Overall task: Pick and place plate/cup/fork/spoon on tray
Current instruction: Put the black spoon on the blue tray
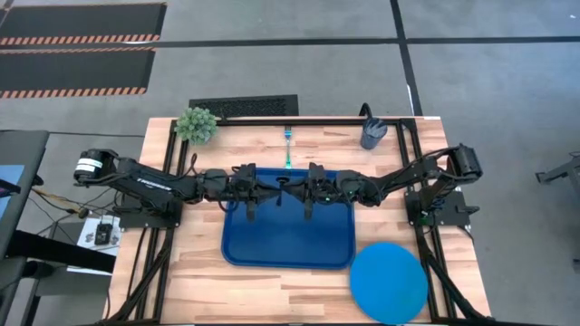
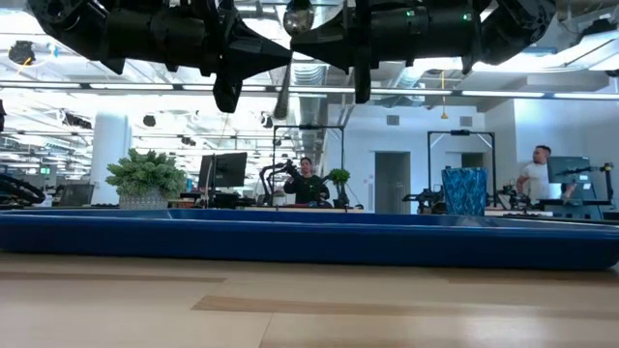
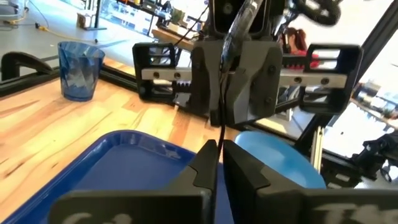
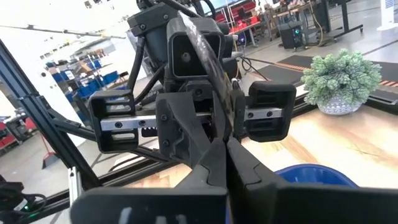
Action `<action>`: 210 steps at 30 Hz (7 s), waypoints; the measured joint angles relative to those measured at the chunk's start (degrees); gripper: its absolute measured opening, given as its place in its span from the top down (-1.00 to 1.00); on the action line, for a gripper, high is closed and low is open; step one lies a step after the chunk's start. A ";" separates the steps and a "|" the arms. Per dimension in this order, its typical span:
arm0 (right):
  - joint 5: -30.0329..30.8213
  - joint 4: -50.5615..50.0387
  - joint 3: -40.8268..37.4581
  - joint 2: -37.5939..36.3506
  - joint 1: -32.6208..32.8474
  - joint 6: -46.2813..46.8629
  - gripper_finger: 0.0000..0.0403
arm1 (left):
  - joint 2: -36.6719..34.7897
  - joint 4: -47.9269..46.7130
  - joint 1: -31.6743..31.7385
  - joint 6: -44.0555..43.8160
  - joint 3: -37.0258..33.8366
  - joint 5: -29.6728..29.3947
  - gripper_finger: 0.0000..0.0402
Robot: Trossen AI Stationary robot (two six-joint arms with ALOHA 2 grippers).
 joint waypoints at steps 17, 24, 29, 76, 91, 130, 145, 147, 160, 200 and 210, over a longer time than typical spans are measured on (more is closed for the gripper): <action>6.64 -34.24 -3.54 -23.12 -0.39 5.81 0.99 | -1.75 -5.81 -5.62 7.93 0.00 -3.35 0.42; 6.93 -29.77 -20.83 -28.64 0.35 24.25 0.99 | -1.70 -3.39 -10.10 7.99 -1.51 -5.95 0.47; 9.47 -22.27 -32.43 -31.31 3.66 37.61 1.00 | -2.47 -0.85 -12.29 6.50 -4.12 -7.36 0.58; 13.49 -30.70 -32.57 -17.27 10.93 65.21 0.63 | -2.82 1.23 -13.16 6.17 -5.40 -8.00 0.70; 10.94 -75.97 -5.34 -16.17 12.74 49.10 0.63 | -2.82 -2.28 -13.63 5.63 -5.40 -10.76 0.70; 9.40 -104.70 24.87 17.19 18.01 55.12 0.92 | -2.80 -6.38 -19.71 3.15 -7.10 -21.28 0.70; 11.21 -106.46 24.12 10.12 17.99 53.70 0.98 | -2.80 -6.33 -19.71 3.15 -7.10 -21.13 0.70; 12.21 -105.94 23.29 8.37 17.81 53.29 0.99 | -2.80 -6.37 -19.71 3.07 -7.10 -21.13 0.70; 15.37 -100.58 19.35 11.02 11.17 51.23 0.26 | -2.80 -6.27 -19.74 2.71 -7.10 -21.20 0.70; 13.28 -91.80 19.43 10.57 6.42 44.45 0.98 | -2.82 -6.42 -19.76 2.95 -7.13 -20.98 0.70; 2.29 -74.19 19.49 11.07 3.25 36.14 0.99 | -2.82 -6.51 -19.76 2.52 -7.13 -19.95 0.70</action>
